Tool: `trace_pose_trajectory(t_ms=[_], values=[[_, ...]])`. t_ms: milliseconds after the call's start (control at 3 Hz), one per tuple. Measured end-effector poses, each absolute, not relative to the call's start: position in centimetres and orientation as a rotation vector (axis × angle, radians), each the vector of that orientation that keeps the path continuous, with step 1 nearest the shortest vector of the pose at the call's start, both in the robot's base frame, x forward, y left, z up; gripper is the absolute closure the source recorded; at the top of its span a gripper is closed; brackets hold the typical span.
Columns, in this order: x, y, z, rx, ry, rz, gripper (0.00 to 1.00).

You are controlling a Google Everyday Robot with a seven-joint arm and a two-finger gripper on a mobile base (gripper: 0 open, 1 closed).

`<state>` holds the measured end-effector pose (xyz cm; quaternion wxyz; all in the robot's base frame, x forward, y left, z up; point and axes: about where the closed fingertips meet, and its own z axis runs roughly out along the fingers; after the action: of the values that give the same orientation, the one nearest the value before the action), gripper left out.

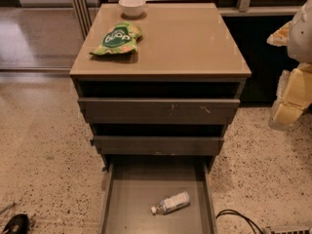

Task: Pick blue plastic bottle from bottom drawer and place on counter

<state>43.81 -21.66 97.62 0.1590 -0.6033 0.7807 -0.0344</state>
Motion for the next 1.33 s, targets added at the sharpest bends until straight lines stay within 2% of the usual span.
trace_pose_trajectory(t_ms=[667, 1333], values=[[43.6, -21.8, 96.6, -1.714, 2.216, -0.083, 0.00], [42.2, -21.1, 87.1, -1.657, 2.221, -0.002, 0.00]])
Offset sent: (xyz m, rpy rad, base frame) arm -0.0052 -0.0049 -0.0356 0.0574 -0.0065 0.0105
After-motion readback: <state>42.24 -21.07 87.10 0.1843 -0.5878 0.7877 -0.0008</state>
